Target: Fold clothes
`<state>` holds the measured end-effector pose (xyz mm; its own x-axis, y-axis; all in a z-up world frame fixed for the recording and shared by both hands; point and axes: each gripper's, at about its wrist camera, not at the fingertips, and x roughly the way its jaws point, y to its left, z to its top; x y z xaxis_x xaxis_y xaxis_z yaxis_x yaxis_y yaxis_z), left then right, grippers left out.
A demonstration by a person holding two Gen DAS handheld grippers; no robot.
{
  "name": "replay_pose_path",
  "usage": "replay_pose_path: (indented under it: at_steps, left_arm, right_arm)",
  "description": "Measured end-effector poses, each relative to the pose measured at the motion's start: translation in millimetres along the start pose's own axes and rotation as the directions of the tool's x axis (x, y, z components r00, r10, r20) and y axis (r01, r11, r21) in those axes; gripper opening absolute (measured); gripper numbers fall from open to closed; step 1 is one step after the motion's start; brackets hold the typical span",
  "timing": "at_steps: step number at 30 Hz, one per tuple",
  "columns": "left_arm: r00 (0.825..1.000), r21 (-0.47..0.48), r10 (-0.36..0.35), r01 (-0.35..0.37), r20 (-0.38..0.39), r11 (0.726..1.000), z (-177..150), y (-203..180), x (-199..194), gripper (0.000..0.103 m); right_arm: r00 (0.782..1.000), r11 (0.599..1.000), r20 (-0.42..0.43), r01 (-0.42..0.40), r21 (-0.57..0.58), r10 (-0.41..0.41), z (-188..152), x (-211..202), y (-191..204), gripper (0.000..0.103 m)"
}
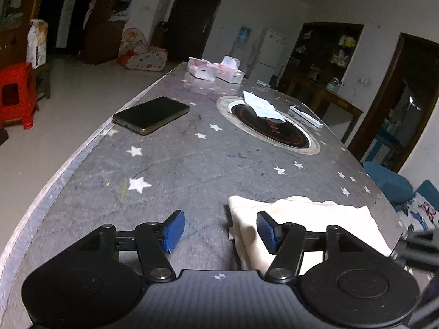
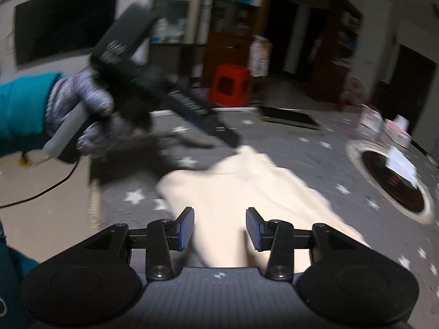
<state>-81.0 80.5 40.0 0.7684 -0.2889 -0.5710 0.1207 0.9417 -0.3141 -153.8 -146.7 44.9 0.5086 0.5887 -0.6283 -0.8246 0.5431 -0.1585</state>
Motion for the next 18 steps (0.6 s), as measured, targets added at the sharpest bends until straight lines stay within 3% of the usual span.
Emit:
replay_pose_path:
  at_steps: [8,12,16,18]
  left_arm:
    - [1.000,-0.106,-0.020,0.018,-0.021,0.994,-8.5,4.0,-13.4,0.069]
    - [0.999,-0.186,-0.027,0.021,-0.028,0.982,-8.6,8.1,-15.0,0.070]
    - [0.998,-0.265,-0.049,0.039,-0.030,0.963,-9.3,11.7,-14.8,0.073]
    - [0.997,-0.300,-0.065,0.054,-0.028,0.952,-9.6,12.5,-14.5,0.075]
  right_arm:
    - [1.000,0.982,-0.010,-0.004,-0.189,0.002,11.2,33.6,41.5,0.044]
    - [0.999,0.981,-0.016,0.024,-0.194,-0.028,13.1,48.7,45.1,0.039]
    - [1.000,0.994,0.002,0.025,-0.105,-0.025,16.1,44.4,34.4,0.017]
    - [1.000,0.998,0.011,0.025,-0.060,-0.024,17.6,42.1,29.0,0.014]
